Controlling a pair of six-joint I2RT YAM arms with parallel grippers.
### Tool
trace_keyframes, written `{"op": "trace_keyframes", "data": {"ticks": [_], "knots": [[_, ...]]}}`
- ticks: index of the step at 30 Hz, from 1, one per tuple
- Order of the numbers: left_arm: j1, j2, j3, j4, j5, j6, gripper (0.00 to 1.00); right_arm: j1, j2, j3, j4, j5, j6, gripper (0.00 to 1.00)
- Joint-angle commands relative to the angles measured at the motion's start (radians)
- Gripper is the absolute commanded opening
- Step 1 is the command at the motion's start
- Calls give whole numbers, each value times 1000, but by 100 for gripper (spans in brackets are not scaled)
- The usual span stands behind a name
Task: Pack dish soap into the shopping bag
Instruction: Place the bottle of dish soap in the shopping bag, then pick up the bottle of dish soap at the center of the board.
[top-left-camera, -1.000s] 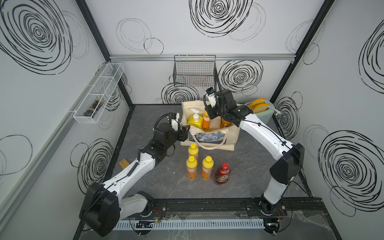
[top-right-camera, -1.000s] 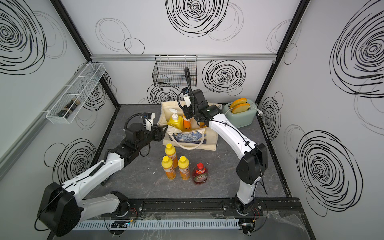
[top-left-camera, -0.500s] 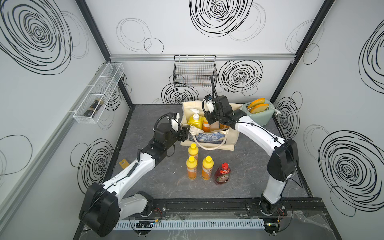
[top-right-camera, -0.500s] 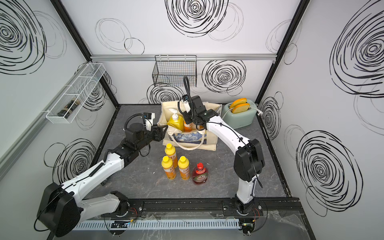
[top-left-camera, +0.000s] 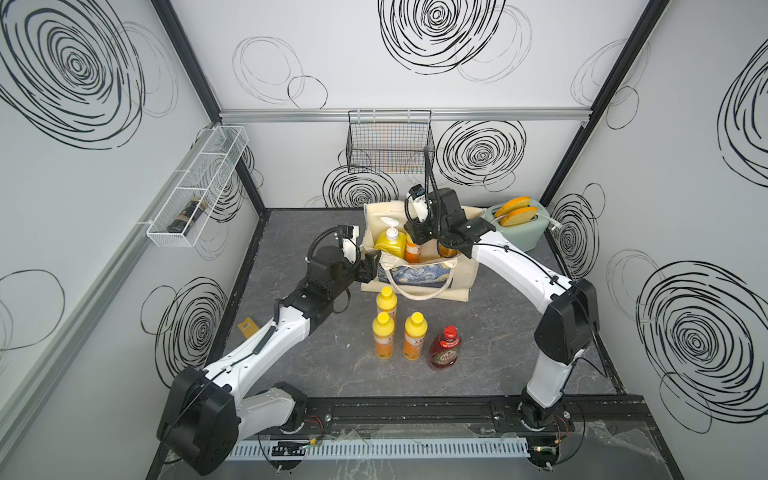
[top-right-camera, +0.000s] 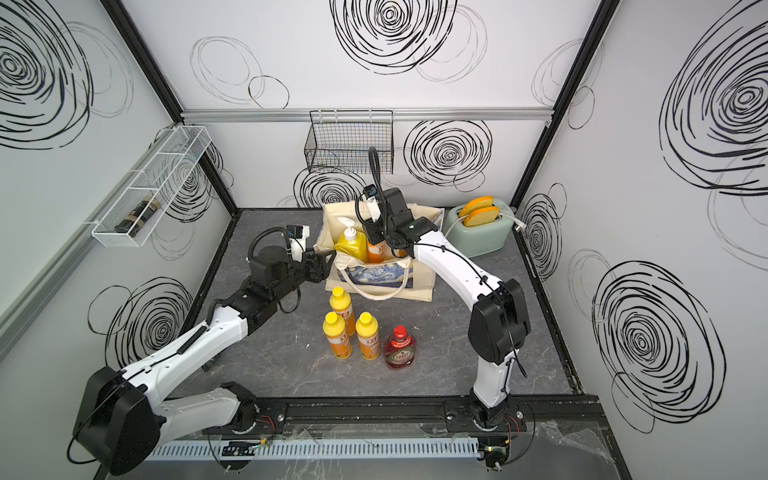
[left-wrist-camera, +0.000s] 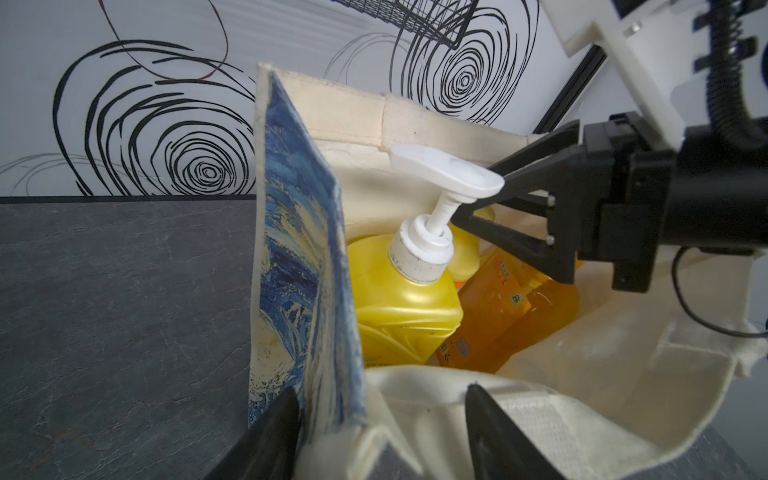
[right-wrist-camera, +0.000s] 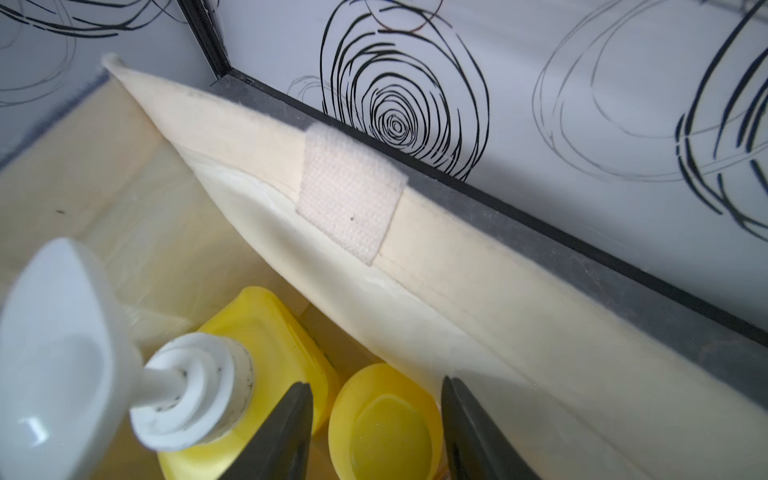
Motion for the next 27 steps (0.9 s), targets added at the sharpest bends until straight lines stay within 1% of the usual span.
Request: {"op": "trace_keyframes", "data": {"ticks": [1,4,7,13,19,22,27], "knots": [[-10,-26,-3,35,-6,12,68,-2,-91,54,2,-48,4,65],[-10,-30,-5,36,-11,14,70,7,-138,56,-42,-86,13,70],[-9,-34,-7,36,-15,15,71,36,-212,23,-86,-88,14,71],[-9,-39,-12,43,-18,18,73,166,-394,-108,-200,-2,17,74],[-10,-49,-17,46,-14,20,73,284,-565,-264,-264,34,81,73],[-9,-55,-22,54,-4,20,71,334,-611,-305,-290,26,99,73],[-11,-59,-26,62,9,21,66,425,-640,-335,-319,48,128,73]]}}
